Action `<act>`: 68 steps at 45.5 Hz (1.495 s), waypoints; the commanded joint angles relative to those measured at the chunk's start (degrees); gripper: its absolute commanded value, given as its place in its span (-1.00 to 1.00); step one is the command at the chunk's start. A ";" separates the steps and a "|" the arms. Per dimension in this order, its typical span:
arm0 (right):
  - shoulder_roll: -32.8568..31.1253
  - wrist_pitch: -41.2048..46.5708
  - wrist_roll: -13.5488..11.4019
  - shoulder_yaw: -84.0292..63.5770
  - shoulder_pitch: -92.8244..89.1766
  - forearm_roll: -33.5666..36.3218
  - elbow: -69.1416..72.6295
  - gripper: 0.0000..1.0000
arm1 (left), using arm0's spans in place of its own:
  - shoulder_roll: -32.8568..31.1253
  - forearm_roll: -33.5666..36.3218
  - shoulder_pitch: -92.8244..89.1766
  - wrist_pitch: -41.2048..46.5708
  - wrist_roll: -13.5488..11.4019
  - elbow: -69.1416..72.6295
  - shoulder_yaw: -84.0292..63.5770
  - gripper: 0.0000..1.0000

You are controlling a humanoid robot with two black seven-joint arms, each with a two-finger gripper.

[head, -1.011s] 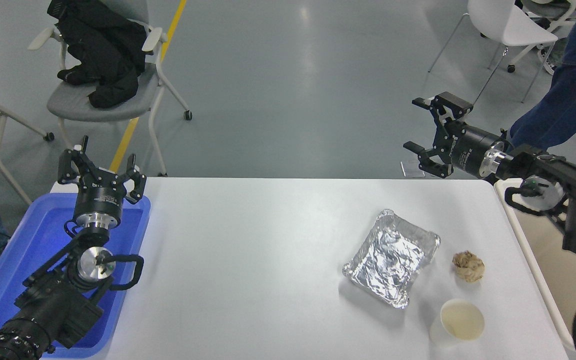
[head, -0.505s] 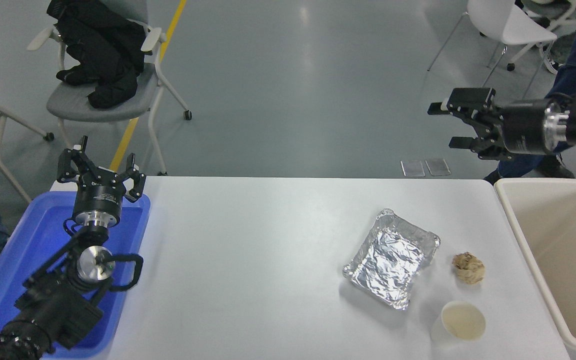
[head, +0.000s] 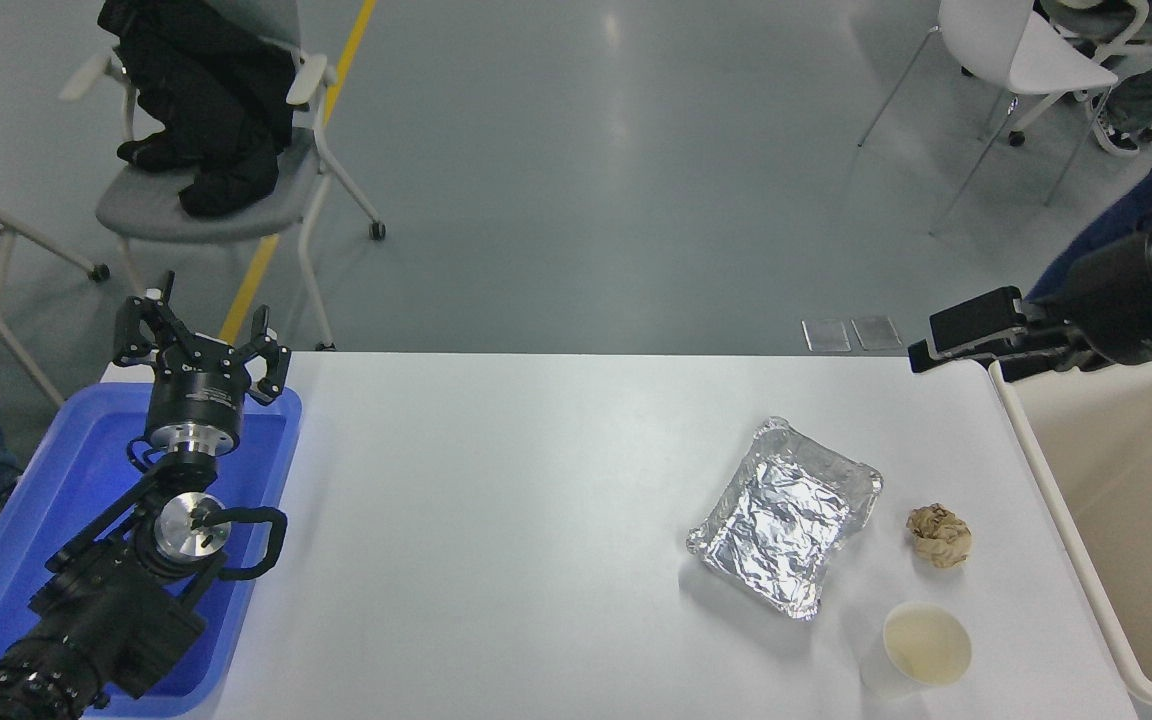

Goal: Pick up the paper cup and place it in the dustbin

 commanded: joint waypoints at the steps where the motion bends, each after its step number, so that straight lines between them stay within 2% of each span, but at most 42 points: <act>1: 5.69 5.58 0.03 -11.81 16.99 11.59 7.89 1.00 | 0.00 -0.09 0.00 0.00 0.00 0.00 -0.08 0.98; 4: 7.88 5.58 0.38 -12.08 19.02 15.28 7.89 1.00 | 0.00 0.00 0.00 0.00 0.00 0.00 -0.17 0.98; 15: 15.27 5.58 0.65 -12.08 20.51 22.15 7.89 1.00 | -0.09 0.00 0.00 0.00 0.00 0.00 -0.17 0.98; 30: 16.42 5.58 0.73 -12.78 20.16 21.36 7.89 1.00 | -0.09 -0.09 0.00 0.00 -0.08 0.00 -0.17 0.98; 40: 12.29 5.58 0.82 -13.84 14.64 9.68 7.89 1.00 | -0.09 -0.09 0.00 0.00 -0.08 0.00 -0.17 0.98; 49: 7.28 5.58 0.82 -12.79 5.59 2.39 7.89 1.00 | -0.09 -0.09 0.00 0.00 -0.08 0.00 -0.17 0.98; 60: 2.27 -2.93 0.82 -6.37 -9.53 -10.89 7.48 1.00 | -0.09 -0.09 0.00 0.00 -0.08 0.00 -0.17 0.98; 68: 0.33 -9.18 0.73 -0.05 -21.22 -15.46 2.12 1.00 | -0.09 -0.09 0.00 0.00 -0.08 0.00 -0.17 0.98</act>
